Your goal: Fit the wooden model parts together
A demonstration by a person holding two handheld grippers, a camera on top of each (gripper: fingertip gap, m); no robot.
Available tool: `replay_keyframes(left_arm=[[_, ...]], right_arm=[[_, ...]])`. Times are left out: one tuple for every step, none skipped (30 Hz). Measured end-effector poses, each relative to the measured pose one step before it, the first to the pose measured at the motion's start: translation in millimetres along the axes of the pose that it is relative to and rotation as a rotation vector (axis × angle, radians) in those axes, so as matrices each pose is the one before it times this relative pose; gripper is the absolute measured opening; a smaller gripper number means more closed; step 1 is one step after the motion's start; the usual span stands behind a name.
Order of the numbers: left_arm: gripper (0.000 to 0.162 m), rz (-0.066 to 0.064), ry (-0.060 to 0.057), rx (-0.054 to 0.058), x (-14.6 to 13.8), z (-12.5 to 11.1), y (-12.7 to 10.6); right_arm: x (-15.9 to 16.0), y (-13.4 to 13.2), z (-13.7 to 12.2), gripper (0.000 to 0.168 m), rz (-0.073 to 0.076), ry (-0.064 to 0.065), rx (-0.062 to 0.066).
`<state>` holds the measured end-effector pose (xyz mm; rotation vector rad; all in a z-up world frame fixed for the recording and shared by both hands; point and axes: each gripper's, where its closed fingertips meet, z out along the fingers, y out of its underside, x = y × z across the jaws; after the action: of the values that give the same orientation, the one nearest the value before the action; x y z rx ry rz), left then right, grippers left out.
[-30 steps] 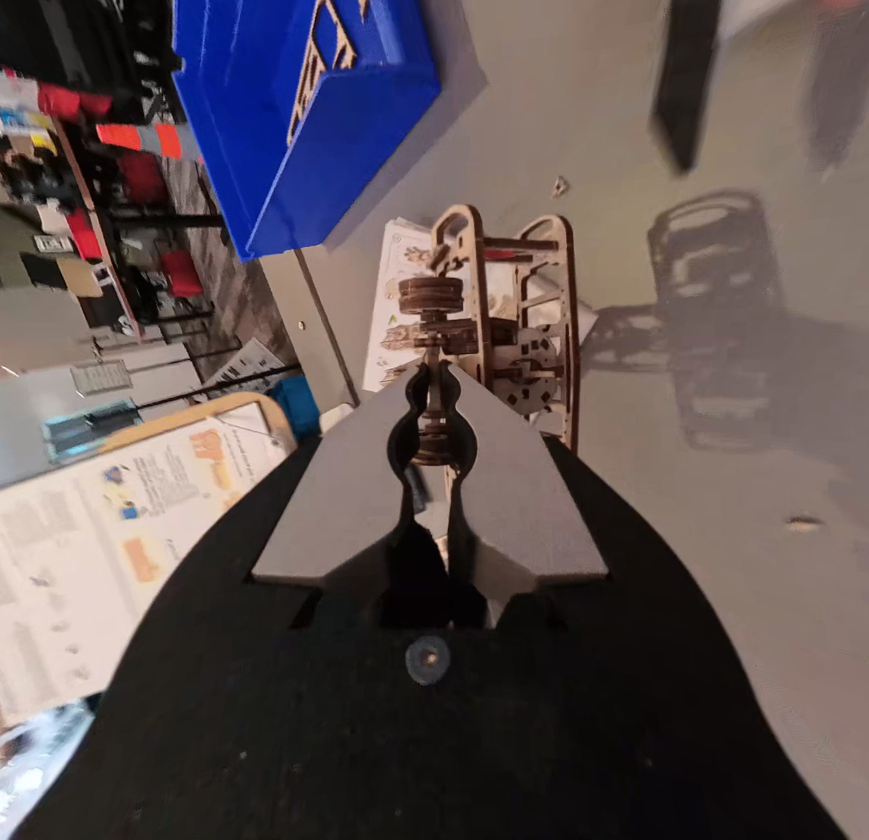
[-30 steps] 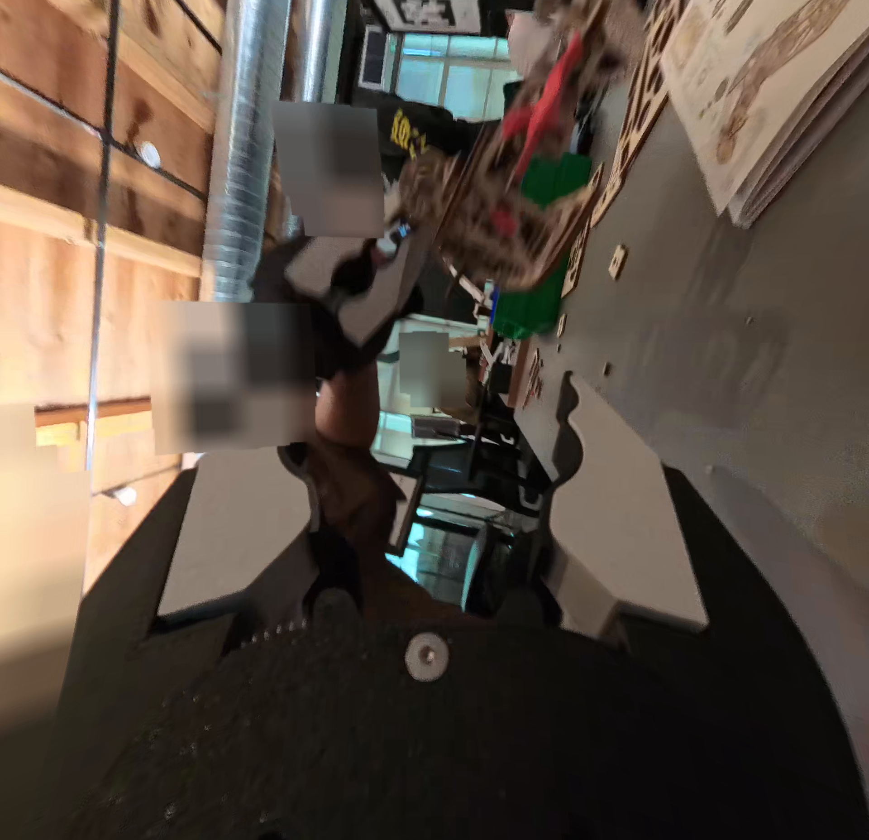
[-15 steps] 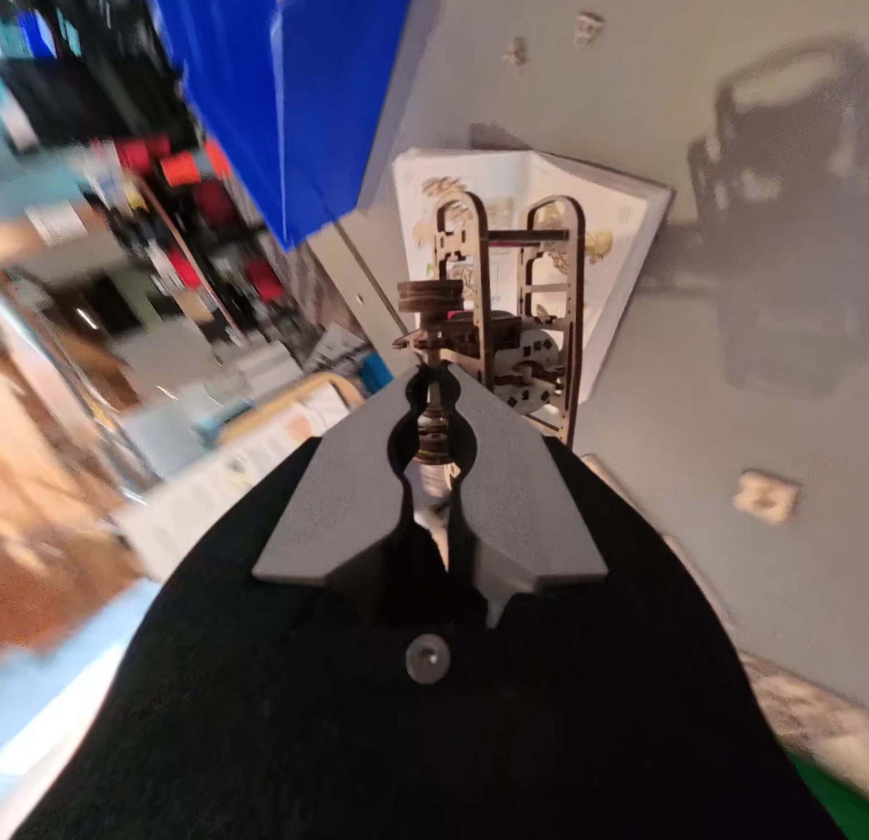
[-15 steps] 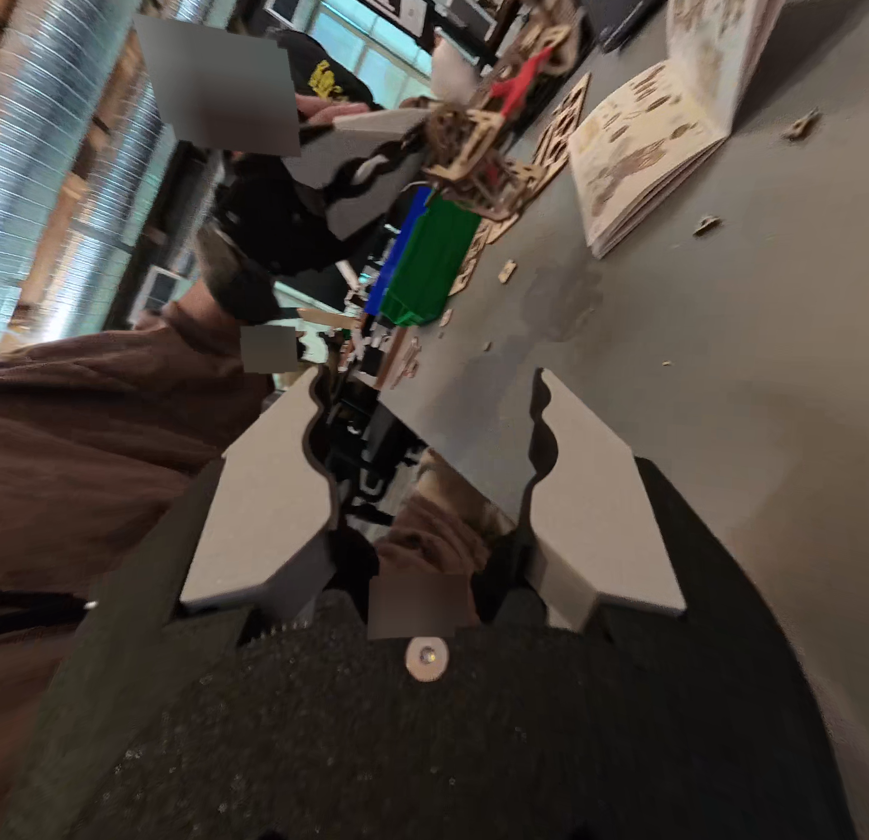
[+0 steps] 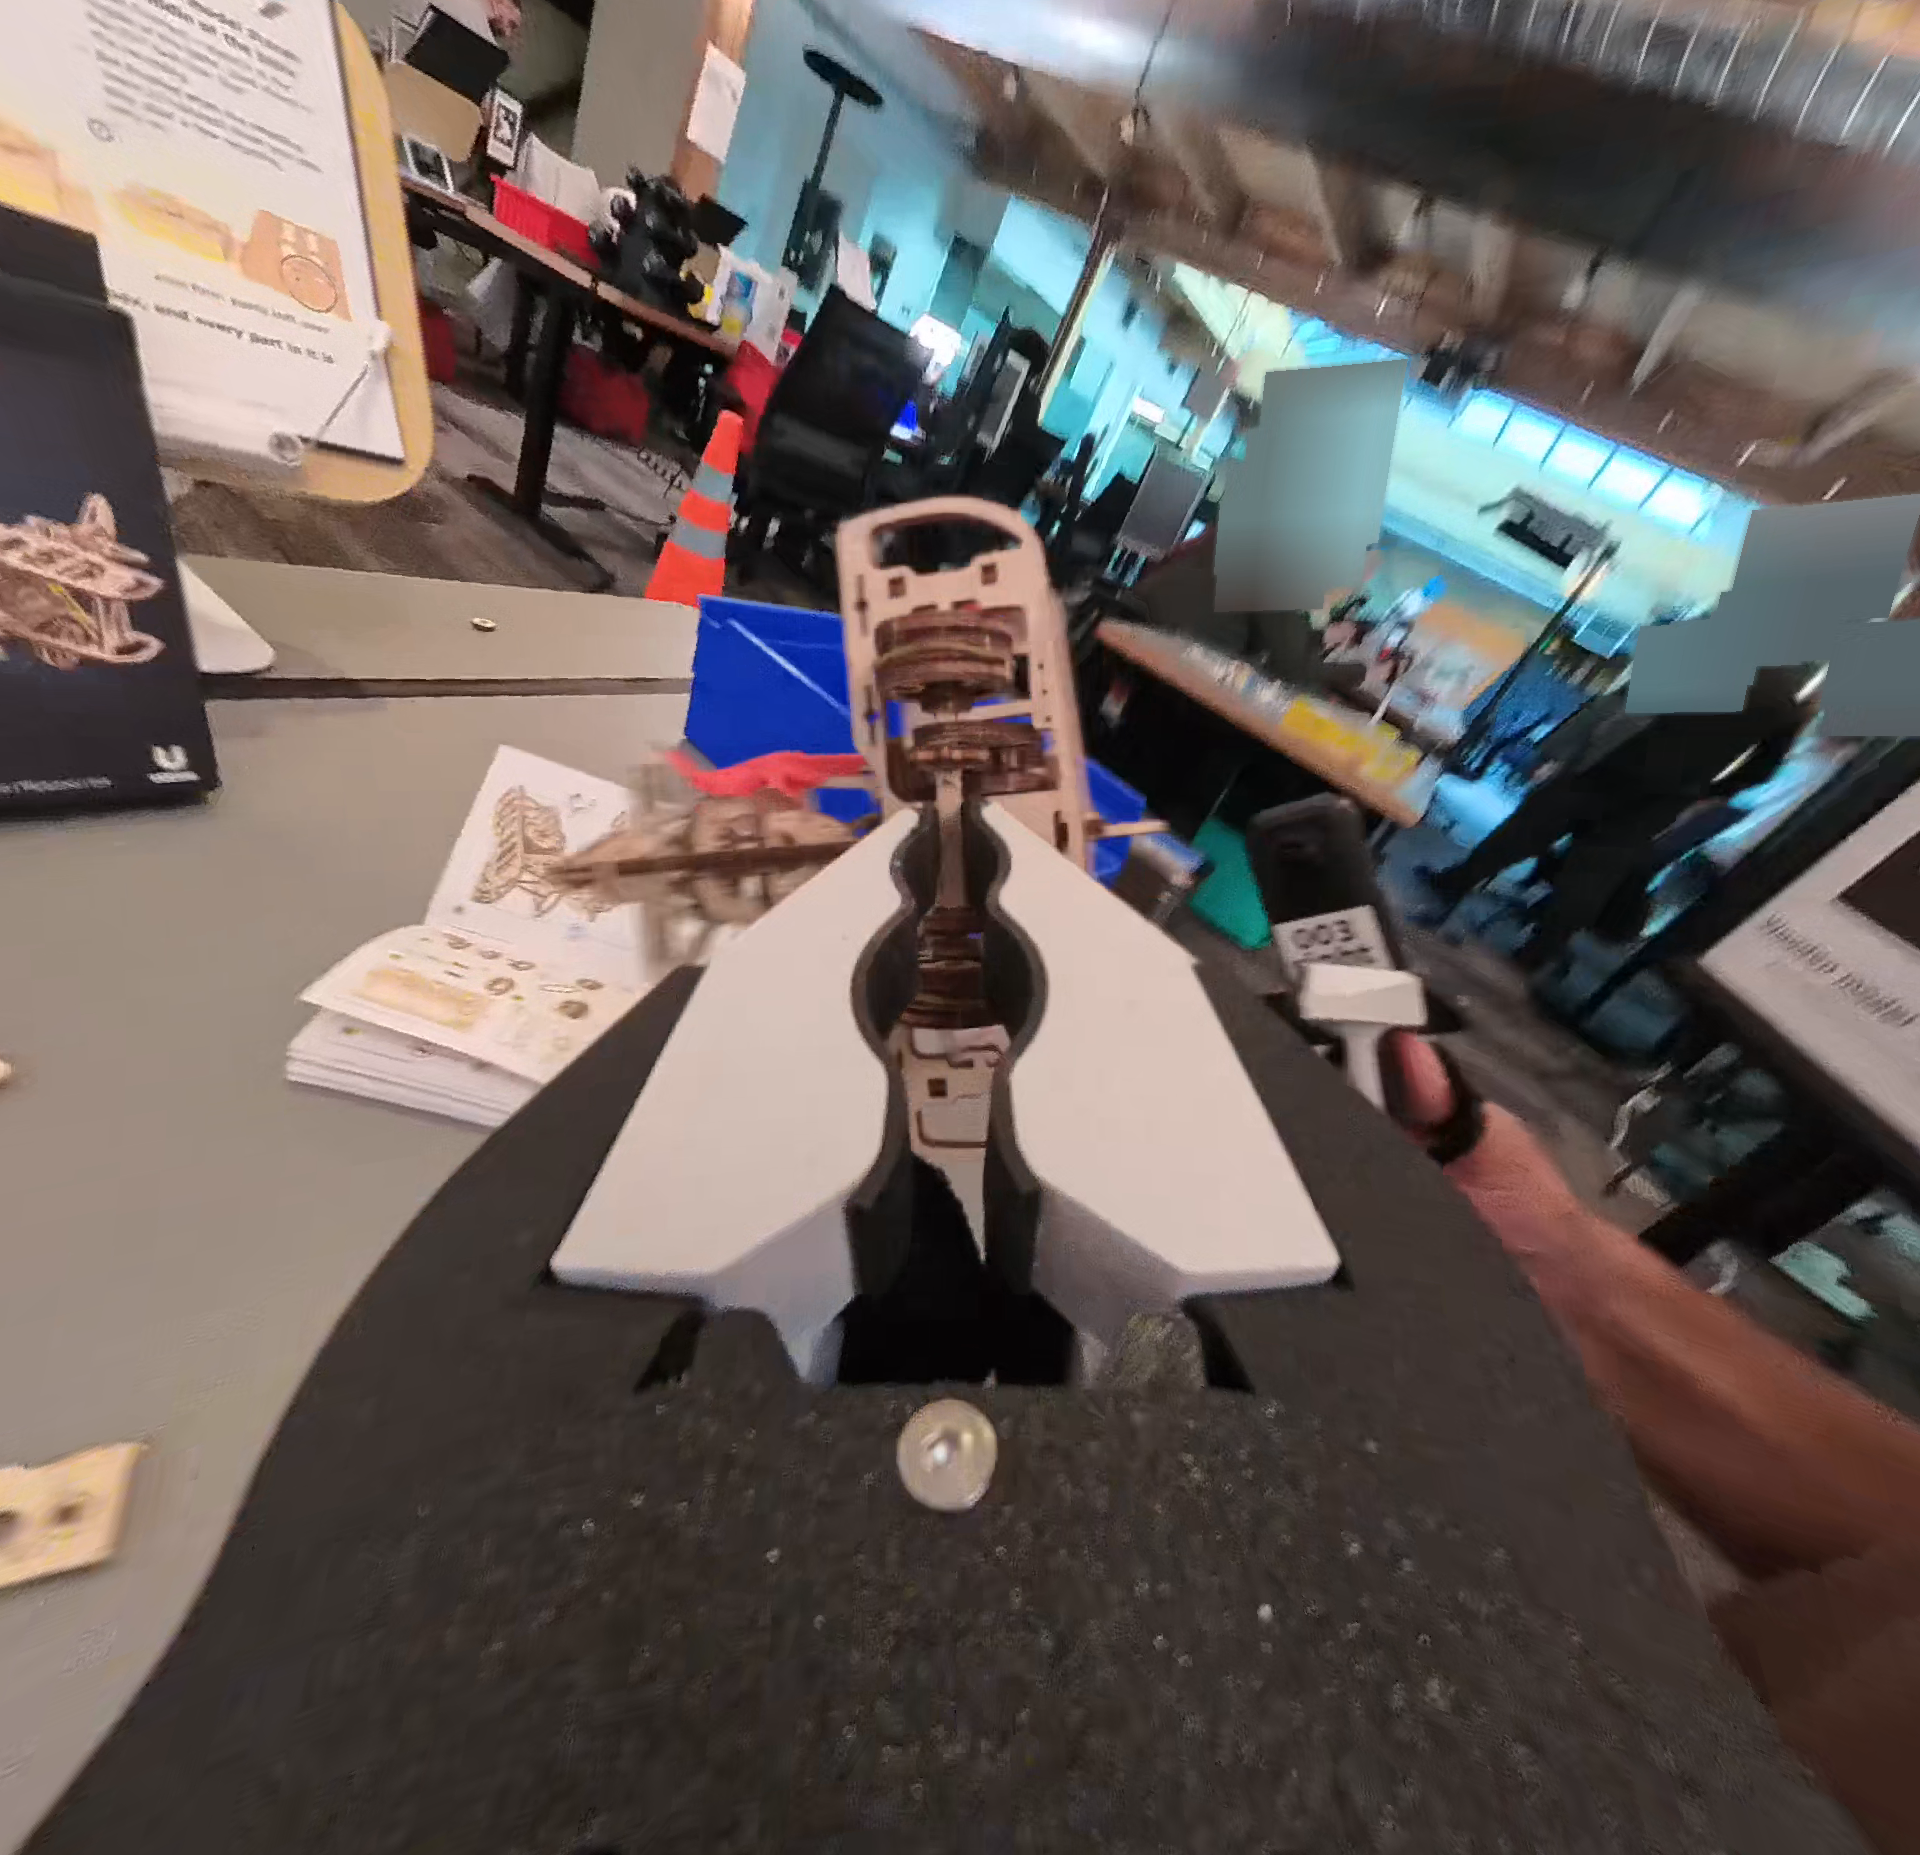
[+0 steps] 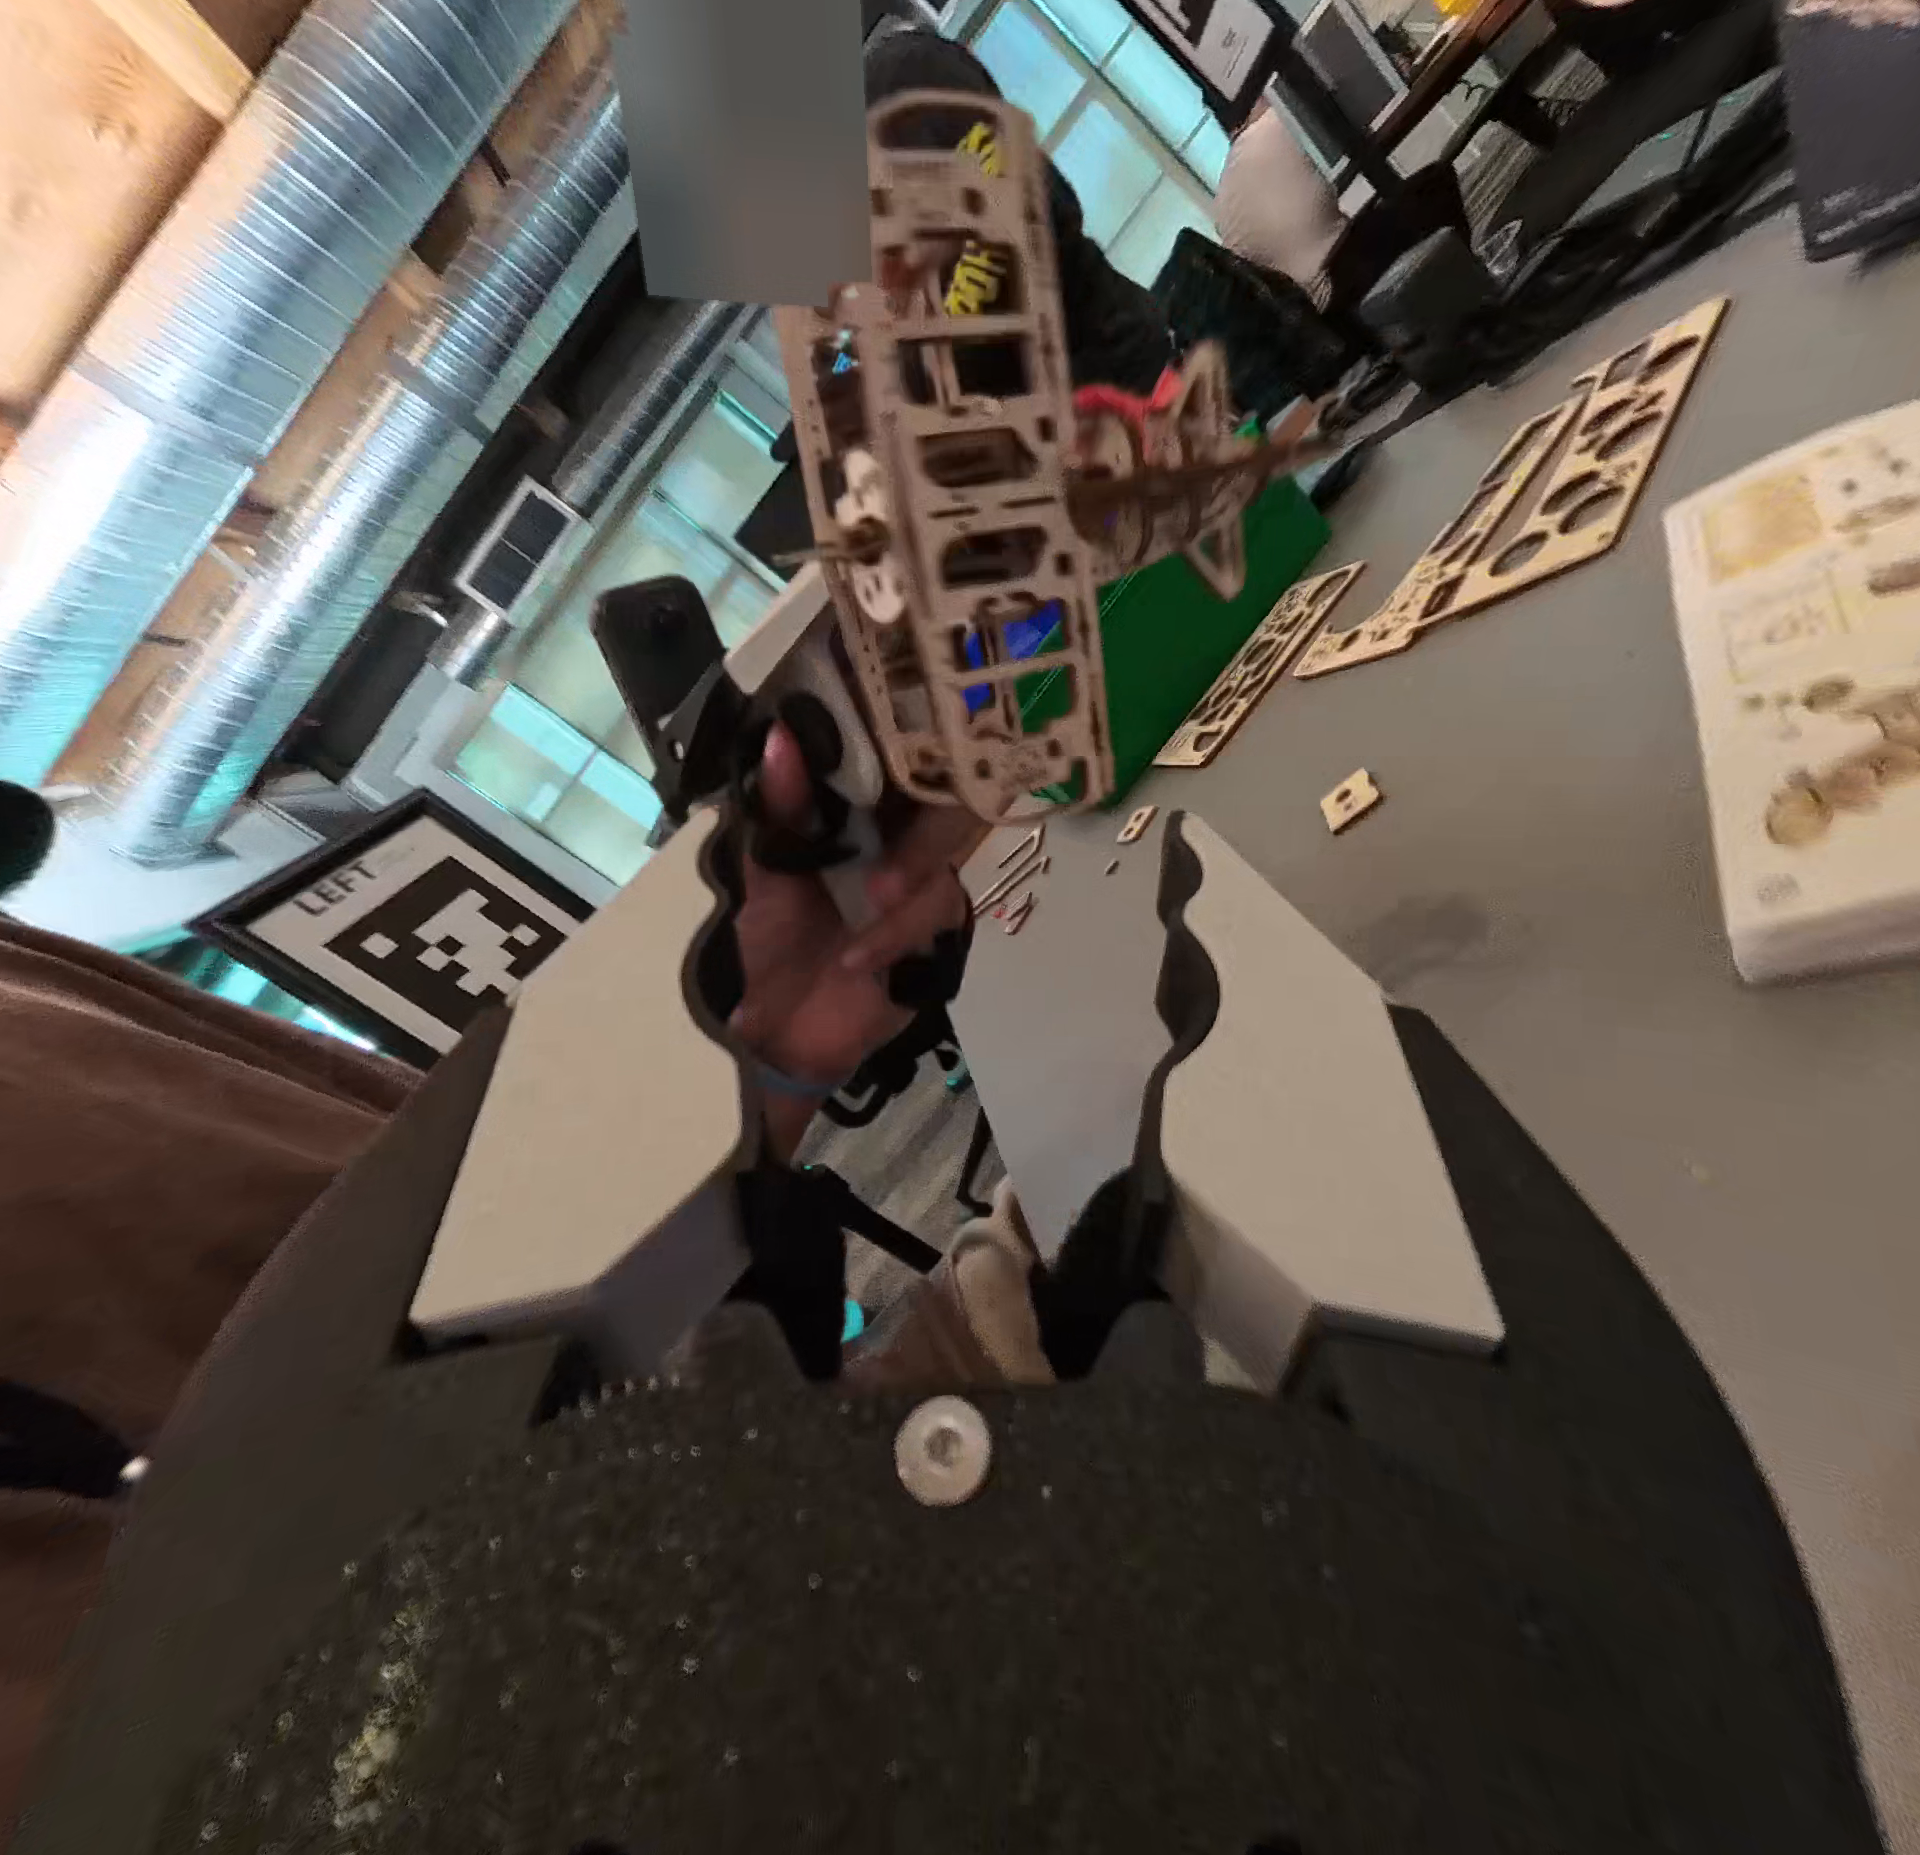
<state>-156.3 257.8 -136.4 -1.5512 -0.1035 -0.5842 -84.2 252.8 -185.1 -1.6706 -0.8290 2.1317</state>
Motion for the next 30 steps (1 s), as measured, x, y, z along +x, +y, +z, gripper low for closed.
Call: replay_keyframes(left_arm=[[0.0,-0.0448,0.0207,0.02,3.31,-3.64,-0.12],[0.0,-0.0382,0.0077,0.0248,1.06,-4.12,-1.22],[0.001,-0.0352,0.0025,0.0243,-0.57,-4.23,-1.51],[0.001,-0.0403,0.0107,0.0135,-0.66,-3.65,-0.36],[0.0,-0.0431,0.0009,0.0189,-2.63,-3.89,-1.11],[0.001,-0.0411,-0.0109,0.0287,-4.54,-4.41,-2.41],[0.0,-0.0401,-0.0052,0.0217,-4.17,-3.99,-1.75],[0.0,-0.0295,-0.0024,0.0078,-3.17,-3.46,-0.32],[0.0,-0.0255,-0.0064,0.0109,-2.95,-3.41,-0.34],[0.001,-0.0369,0.0029,0.0067,-1.93,-2.95,-0.06],[0.0,-0.0459,0.008,-0.0014,-1.65,-2.21,0.68],[0.001,-0.0492,-0.0031,0.0042,-3.55,-2.22,-0.19],[0.0,-0.0333,-0.0072,0.009,-3.67,-2.19,-0.68],[0.0,-0.0097,0.0044,0.0076,-0.88,-1.63,-0.47],[0.0,-0.0013,-0.0002,0.0,-0.83,-0.96,0.68],[0.0,-0.0035,-0.0038,-0.0021,-0.99,-0.43,0.81],[0.0,-0.0098,-0.0032,-0.0071,-1.07,0.29,1.52],[0.0,-0.0068,-0.0024,-0.0101,-1.55,0.29,1.97],[0.0,-0.0032,-0.0077,-0.014,-2.36,-0.04,2.4],[0.0,0.004,-0.0302,-0.0133,-5.48,-0.7,2.48],[0.0,0.017,-0.0366,-0.0101,-6.08,-1.7,2.39],[0.001,0.0296,-0.0368,-0.0168,-6.24,-2.18,3.87],[0.002,0.0407,-0.04,-0.0293,-7.24,-2.33,6.78],[0.003,0.0401,-0.0369,-0.0366,-7.18,-2.53,8.85],[0.006,0.0268,-0.0243,-0.03,-5.29,-2.84,8.73],[0.009,0.0178,-0.0219,-0.0327,-4.81,-2.57,9.48],[0.014,0.0202,-0.0193,-0.0358,-4.04,-2.67,9.58],[0.015,0.0253,-0.0113,-0.0289,-2.11,-3.37,8.57],[0.016,0.0308,-0.0182,-0.034,-2.47,-3.9,8.62],[0.017,0.0422,-0.0234,-0.0369,-3.18,-4.52,8.36]], right_arm=[[-1.0,-1.61,9.09,0.08,-0.026,0.0134,-0.0134],[-0.25,-0.92,8.09,0.081,-0.0307,0.0192,-0.015],[0.48,-0.25,7.34,0.083,-0.0237,0.0199,-0.016],[0.34,0.66,6.72,0.083,-0.0171,0.0149,-0.0192],[0.93,1.25,6.34,0.083,-0.014,0.015,-0.0193],[2.77,2.55,6.05,0.084,-0.0141,0.0264,-0.0252],[3.04,2.91,5.92,0.084,-0.0161,0.0302,-0.027],[1.04,1.76,5.82,0.084,-0.0204,0.0236,-0.0193],[-0.99,1.3,5.82,0.084,-0.0233,0.017,-0.0166],[-2.15,1.97,6.13,0.083,-0.0249,0.0141,-0.0217],[-2.38,2.32,6.28,0.084,-0.0327,0.0152,-0.0238],[-1.19,3.16,6.25,0.083,-0.0381,0.0233,-0.0298],[-0.53,3.35,6.22,0.082,-0.0395,0.0263,-0.0317],[-0.52,2.55,5.79,0.079,-0.0383,0.0241,-0.0261],[1.89,2.93,5.32,0.075,-0.0298,0.0333,-0.0257],[3.94,3.19,4.36,0.067,-0.0201,0.0385,-0.0255],[3.03,2.2,3.27,0.063,-0.0076,0.0232,-0.0144],[1.03,1.42,2.22,0.056,0.014,-0.002,-0.0017],[1.33,1.45,1.61,0.055,0.0412,-0.0103,0.002],[1.28,3.31,1.27,0.053,0.0561,-0.0185,-0.0079],[0.68,5.59,0.78,0.053,0.0573,-0.0285,-0.0219],[0.27,6.32,0.07,0.052,0.0585,-0.0346,-0.0258],[1.29,8.34,-0.14,0.052,0.0663,-0.0302,-0.0365],[2.22,10.67,-0.14,0.052,0.0647,-0.0292,-0.054],[2.96,9.47,-0.67,0.052,0.0522,-0.0273,-0.0477],[5.74,6.14,-1.61,0.052,0.0414,-0.0063,-0.0229],[9.16,5.3,-2.14,0.052,0.0278,0.0204,-0.0185],[9.61,8.19,-1.47,0.052,0.0086,0.0257,-0.0444],[3.3,8.78,-0.99,0.051,0.0055,-0.0145,-0.055],[1.55,5.32,-1.46,0.051,0.0079,-0.0209,-0.0311]])
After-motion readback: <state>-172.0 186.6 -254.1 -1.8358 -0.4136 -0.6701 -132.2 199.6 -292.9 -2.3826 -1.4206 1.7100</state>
